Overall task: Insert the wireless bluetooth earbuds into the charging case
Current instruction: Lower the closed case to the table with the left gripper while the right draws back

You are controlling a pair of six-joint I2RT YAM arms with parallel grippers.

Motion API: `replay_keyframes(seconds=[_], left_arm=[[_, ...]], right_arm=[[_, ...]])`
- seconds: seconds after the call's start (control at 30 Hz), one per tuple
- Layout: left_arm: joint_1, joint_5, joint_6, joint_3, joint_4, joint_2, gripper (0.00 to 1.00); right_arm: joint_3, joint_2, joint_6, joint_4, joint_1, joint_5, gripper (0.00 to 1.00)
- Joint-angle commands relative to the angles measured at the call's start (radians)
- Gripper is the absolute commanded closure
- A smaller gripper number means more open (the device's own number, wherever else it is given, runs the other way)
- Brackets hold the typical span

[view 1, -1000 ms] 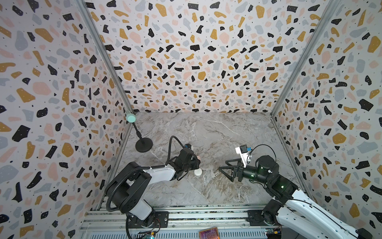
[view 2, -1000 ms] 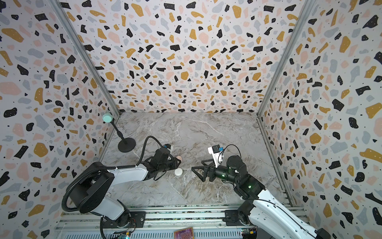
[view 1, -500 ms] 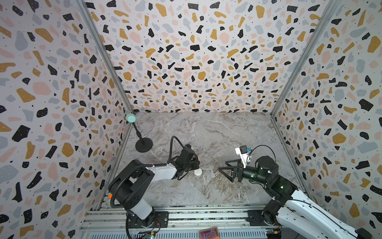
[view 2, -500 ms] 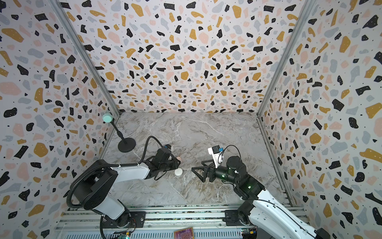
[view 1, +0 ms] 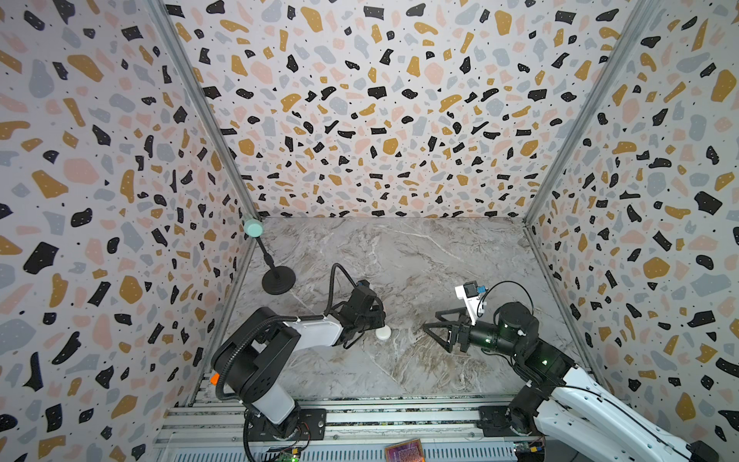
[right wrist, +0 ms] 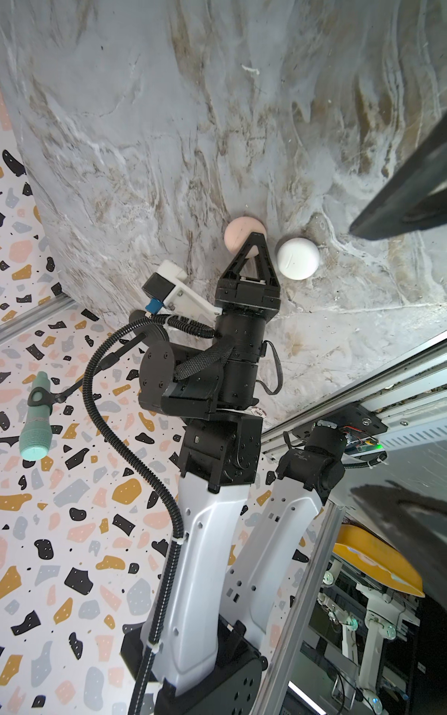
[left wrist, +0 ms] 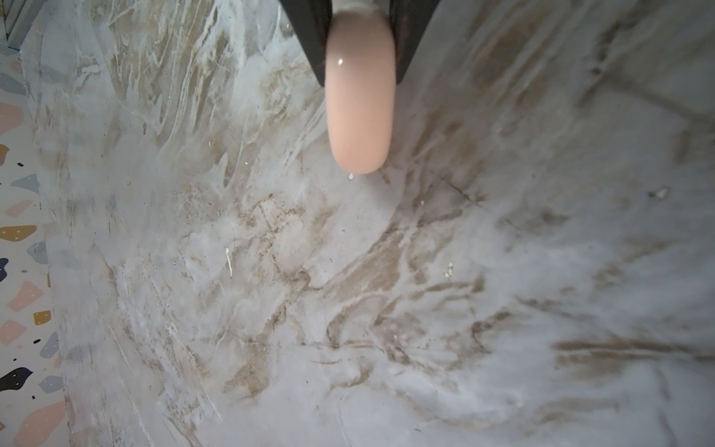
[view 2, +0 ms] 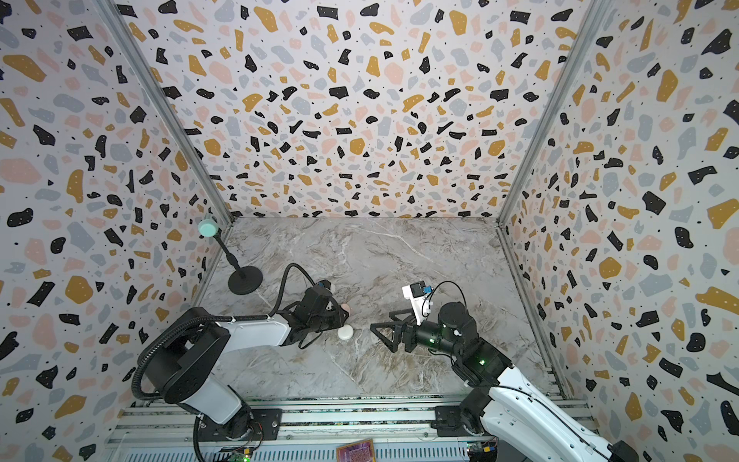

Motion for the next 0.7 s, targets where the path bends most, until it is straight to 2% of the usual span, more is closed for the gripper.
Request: replay_keyframes(seconds=[0.0,0.2,0.67], left_arm=[[0.009,-0.008,0.009,0.027,-0.018,0.017,0.89],[0.009,-0.003,0.017,0.031,-0.040,0.005,0.79],[0.009,-0.003,0.033,0.039,-0.081,-0.002,0.68]], right_arm=[[0.001,-0.017,0.003,0.023,-0.003,-0.015,0.01],[0.002,-0.018,0.004,0.024,-0.003,-0.019,0.01],[-0.001,-0.020,0.011,0.033,-0.002,-0.028,0.01]])
